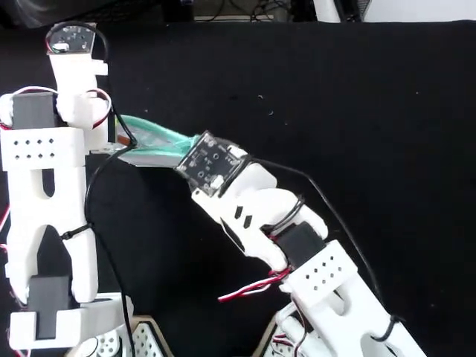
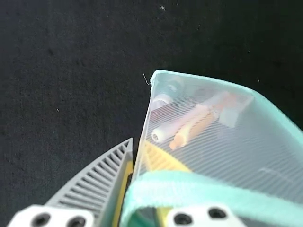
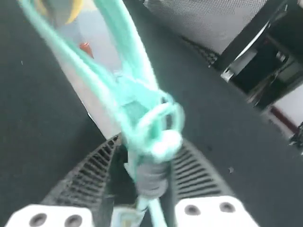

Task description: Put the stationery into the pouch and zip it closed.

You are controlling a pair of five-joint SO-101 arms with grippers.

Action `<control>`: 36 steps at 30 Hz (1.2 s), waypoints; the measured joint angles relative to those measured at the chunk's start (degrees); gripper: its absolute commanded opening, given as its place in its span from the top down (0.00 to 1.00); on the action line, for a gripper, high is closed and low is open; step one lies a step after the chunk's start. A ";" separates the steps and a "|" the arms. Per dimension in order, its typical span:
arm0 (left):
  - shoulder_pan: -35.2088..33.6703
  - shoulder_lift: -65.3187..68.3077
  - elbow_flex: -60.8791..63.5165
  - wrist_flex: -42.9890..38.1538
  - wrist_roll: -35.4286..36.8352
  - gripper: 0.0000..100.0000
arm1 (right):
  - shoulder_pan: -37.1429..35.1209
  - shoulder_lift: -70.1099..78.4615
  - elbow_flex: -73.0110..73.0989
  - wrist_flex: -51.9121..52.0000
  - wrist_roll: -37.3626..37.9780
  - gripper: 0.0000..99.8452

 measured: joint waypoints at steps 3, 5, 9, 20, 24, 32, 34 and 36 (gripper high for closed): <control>-0.18 0.00 0.00 0.00 -0.26 0.97 | -0.18 -1.93 0.09 1.85 1.23 0.99; -0.18 0.00 0.00 0.00 -0.53 0.97 | -0.26 -4.48 0.18 4.48 1.49 0.99; -0.18 0.00 0.00 0.00 -0.62 0.97 | -0.18 -14.24 0.35 10.20 1.41 0.99; -0.09 0.00 0.00 0.44 -0.62 0.97 | -0.35 -24.18 0.35 16.79 1.41 0.99; -0.09 0.00 0.00 0.26 -0.62 0.97 | -0.26 -21.89 0.35 13.71 1.49 0.98; -0.09 0.00 0.00 0.18 -0.62 0.97 | -0.26 -12.22 0.35 12.48 1.32 0.87; -0.09 0.00 0.00 0.18 -0.62 0.97 | -0.26 -10.29 0.35 12.48 1.32 0.88; -0.09 0.00 0.00 0.18 -0.62 0.97 | -0.26 -8.79 0.35 12.04 1.32 0.89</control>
